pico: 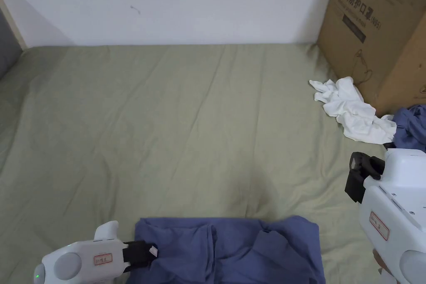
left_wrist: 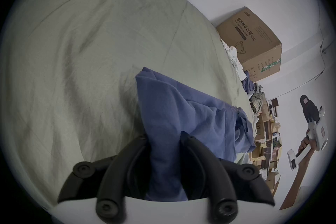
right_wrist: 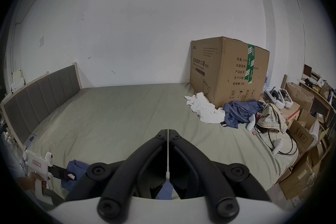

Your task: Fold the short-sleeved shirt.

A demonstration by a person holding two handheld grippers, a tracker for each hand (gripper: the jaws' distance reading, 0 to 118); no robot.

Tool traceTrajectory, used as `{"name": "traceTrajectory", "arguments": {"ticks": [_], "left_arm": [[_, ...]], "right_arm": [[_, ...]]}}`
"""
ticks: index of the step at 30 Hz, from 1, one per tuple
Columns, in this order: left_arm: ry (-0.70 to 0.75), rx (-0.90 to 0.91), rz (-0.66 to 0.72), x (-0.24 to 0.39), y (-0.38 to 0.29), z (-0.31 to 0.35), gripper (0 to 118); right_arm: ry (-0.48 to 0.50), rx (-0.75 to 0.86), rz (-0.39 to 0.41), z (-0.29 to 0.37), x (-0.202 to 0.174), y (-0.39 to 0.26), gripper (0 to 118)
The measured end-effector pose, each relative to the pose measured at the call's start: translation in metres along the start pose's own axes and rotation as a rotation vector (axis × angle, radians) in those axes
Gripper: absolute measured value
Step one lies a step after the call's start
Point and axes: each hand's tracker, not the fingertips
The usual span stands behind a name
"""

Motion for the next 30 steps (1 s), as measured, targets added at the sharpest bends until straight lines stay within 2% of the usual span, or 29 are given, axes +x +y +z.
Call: {"name": "traceTrajectory", "arguments": {"ticks": [1,4,11,20,25,30], "left_arm": [[-0.001,0.005,0.003,-0.001,0.001,0.004,22],[0.048,0.041,-0.062,0.012,0.002,0.015,16],[0.084,0.084,-0.031,0.006,0.010,0.051,15],[0.243,0.133,-0.067,-0.017,0.023,0.126,15],[0.231,0.129,-0.070,0.015,0.030,0.141,15],[0.205,0.086,-0.145,0.077,0.038,0.119,15]], "right_arm": [[0.000,0.001,0.001,0.000,0.001,0.000,3],[0.001,0.004,0.005,0.000,0.002,0.002,3],[0.010,0.027,-0.006,0.001,0.002,0.007,3],[0.046,0.032,-0.009,-0.001,-0.005,0.007,3],[0.060,0.030,-0.014,-0.003,-0.007,0.004,3],[0.072,0.027,-0.021,-0.004,-0.008,0.003,3]]}}
